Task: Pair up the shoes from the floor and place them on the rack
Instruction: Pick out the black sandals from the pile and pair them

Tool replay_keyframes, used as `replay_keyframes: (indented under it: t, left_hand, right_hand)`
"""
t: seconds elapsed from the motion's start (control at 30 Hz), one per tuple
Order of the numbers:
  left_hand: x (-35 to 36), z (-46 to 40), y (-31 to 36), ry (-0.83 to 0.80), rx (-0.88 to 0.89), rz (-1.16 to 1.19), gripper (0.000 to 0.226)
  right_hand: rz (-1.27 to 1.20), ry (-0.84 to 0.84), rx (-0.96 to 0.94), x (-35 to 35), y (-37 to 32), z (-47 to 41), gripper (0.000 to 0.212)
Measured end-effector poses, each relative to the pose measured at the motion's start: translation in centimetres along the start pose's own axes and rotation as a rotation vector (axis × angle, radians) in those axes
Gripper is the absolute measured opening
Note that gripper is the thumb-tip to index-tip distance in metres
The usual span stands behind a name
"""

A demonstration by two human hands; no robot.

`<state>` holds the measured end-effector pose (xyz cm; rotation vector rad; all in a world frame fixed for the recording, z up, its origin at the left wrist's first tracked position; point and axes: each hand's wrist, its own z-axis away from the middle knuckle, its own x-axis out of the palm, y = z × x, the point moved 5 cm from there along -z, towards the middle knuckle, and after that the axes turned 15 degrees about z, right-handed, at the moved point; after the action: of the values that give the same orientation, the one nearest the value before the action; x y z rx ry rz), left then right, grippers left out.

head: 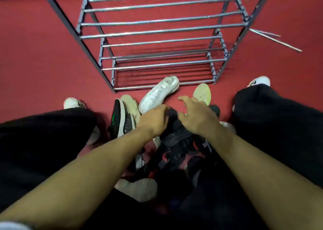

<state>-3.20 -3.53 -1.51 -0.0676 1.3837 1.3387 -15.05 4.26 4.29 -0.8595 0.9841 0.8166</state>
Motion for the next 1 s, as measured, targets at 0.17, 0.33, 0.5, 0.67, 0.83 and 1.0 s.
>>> replay_keyframes:
  t: [0.17,0.33,0.5,0.67,0.83,1.0]
  left_hand:
    - [6.1,-2.4,-4.9,-0.16,-0.241,0.14,0.063]
    - [9.8,-1.8,-5.9,-0.22,-0.435,0.476,0.062]
    - [8.0,-1.6,-5.3,-0.37,-0.512,0.629,0.049]
    - [5.2,-1.0,-2.6,-0.241,-0.568,0.953,0.032]
    - [3.2,-0.1,-2.1,-0.094,-0.554,1.216,0.048]
    - [3.2,1.0,-1.5,-0.205,-0.613,1.24,0.063]
  right_hand:
    - [0.136,-0.1,0.044,2.0,1.9,0.5,0.055]
    - [0.237,-0.136,0.117,1.7,4.2,-0.1,0.063]
    - [0.22,-0.243,0.143,2.5,4.9,0.7,0.062]
    - [0.047,-0.252,0.132,2.6,5.2,0.6,0.062]
    - [-0.416,-0.261,0.249,2.7,4.1,0.8,0.075]
    - [-0.902,-0.439,0.389,3.1,2.8,1.5,0.074]
